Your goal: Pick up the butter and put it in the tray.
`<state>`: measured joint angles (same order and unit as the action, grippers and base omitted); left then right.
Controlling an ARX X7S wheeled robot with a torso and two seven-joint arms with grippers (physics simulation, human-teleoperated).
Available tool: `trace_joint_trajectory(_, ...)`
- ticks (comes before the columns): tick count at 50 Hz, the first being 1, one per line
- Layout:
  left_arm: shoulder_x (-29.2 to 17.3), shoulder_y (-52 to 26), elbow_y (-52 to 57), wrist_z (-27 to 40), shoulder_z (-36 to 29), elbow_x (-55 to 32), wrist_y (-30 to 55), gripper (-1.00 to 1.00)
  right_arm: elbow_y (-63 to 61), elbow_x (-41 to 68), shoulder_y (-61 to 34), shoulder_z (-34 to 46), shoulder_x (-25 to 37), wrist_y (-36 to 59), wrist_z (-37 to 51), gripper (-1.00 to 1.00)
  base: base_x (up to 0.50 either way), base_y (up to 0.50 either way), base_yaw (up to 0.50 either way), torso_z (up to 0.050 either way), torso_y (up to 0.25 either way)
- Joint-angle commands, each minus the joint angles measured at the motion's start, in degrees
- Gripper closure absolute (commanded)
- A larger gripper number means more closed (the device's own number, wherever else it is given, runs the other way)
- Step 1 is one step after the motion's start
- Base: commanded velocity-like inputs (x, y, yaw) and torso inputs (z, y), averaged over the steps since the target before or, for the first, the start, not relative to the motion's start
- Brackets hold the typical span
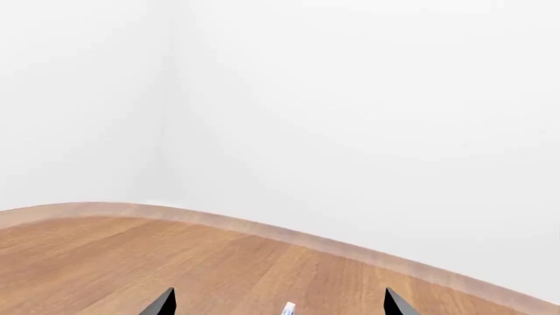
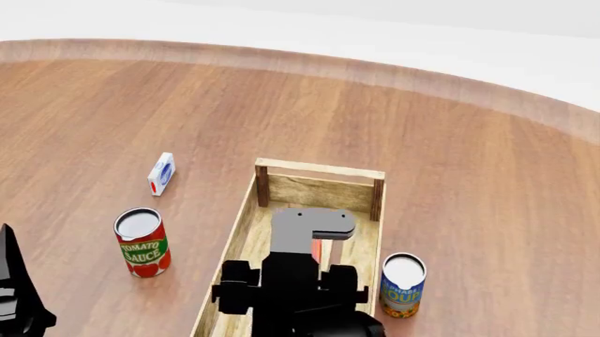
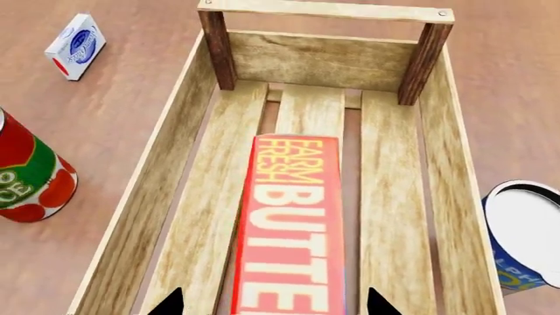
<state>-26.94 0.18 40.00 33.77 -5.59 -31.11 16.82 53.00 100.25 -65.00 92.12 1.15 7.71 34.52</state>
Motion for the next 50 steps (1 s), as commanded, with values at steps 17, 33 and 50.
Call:
trace_joint_trajectory(17, 0.68, 0.63, 1.78, -2.42, 1.12, -0.65, -0.89, -1.00, -9.98, -4.94, -3.17, -1.89, 1.68, -4.86, 5.95, -1.00, 0.00, 0.00, 0.00, 0.000, 0.000)
trace_joint_trajectory(33, 0.52, 0.74, 1.82, -2.22, 0.87, -0.53, -1.07, -1.00, -34.78, -14.18, -3.25, 0.65, 13.37, -11.01, 18.29, -1.00, 0.00, 0.00, 0.00, 0.000, 0.000)
trace_joint_trajectory(50, 0.84, 0.66, 0.50, -2.57, -1.16, 1.21, -1.37, -1.00, -59.57, -40.59, -9.71, 11.37, 24.87, -7.95, 42.32, -1.00, 0.00, 0.00, 0.00, 0.000, 0.000)
